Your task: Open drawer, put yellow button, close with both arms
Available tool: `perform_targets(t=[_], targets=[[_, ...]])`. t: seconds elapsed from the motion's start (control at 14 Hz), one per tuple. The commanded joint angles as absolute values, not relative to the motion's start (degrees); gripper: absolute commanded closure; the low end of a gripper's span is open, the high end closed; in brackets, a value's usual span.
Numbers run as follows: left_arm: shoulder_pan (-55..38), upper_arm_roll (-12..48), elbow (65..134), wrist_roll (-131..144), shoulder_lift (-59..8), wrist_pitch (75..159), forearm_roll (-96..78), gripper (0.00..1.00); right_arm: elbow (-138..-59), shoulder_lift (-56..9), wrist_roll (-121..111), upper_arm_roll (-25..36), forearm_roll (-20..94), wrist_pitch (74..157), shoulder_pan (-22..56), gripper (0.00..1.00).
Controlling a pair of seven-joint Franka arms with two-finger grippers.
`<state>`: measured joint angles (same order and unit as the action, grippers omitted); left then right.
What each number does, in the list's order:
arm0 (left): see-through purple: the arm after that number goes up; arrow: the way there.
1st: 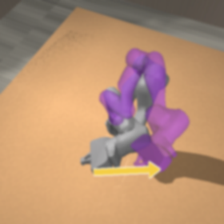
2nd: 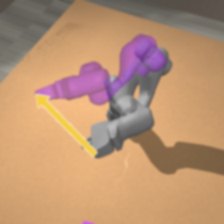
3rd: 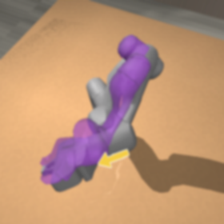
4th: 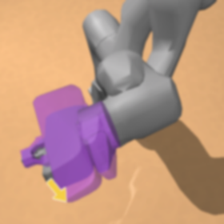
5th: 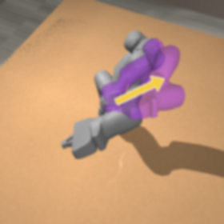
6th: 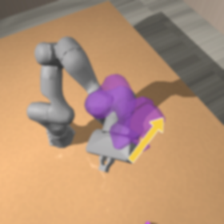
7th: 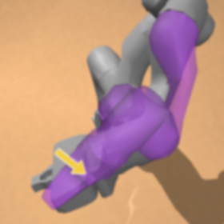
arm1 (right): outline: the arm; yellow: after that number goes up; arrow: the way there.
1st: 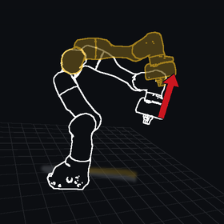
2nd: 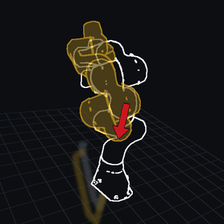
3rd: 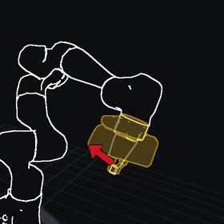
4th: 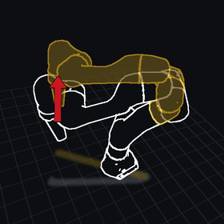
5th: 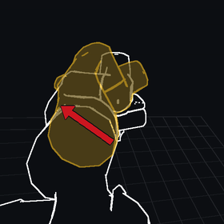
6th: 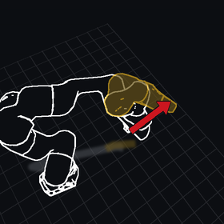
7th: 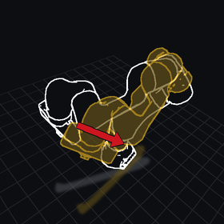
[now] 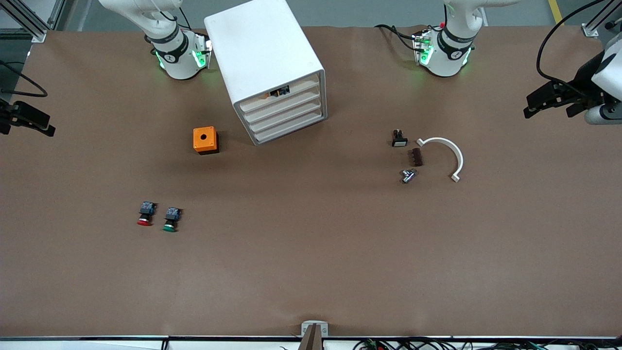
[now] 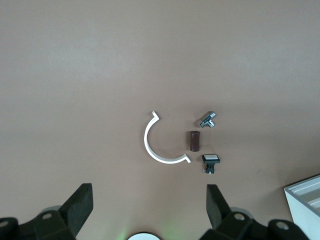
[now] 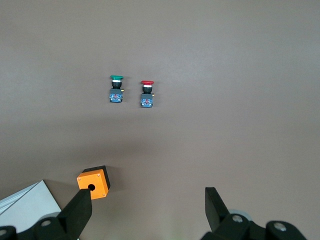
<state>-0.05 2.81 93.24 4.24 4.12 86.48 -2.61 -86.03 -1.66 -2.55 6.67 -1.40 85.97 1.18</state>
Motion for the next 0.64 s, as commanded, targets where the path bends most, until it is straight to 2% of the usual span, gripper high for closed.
perform_targets(t=[0.0, 0.57], targets=[[0.09, 3.08, 92.55, 3.34, 3.96, 85.61, -1.41, 0.0, -85.43, -1.76, -2.64, 6.24, -2.2, 85.25, 0.53, 0.0], [-0.44, 3.16, 91.14, 3.78, 3.69, 85.61, -1.41, 0.0, -85.43, -1.67, -2.64, 6.24, -2.2, 85.25, 0.53, 0.0]])
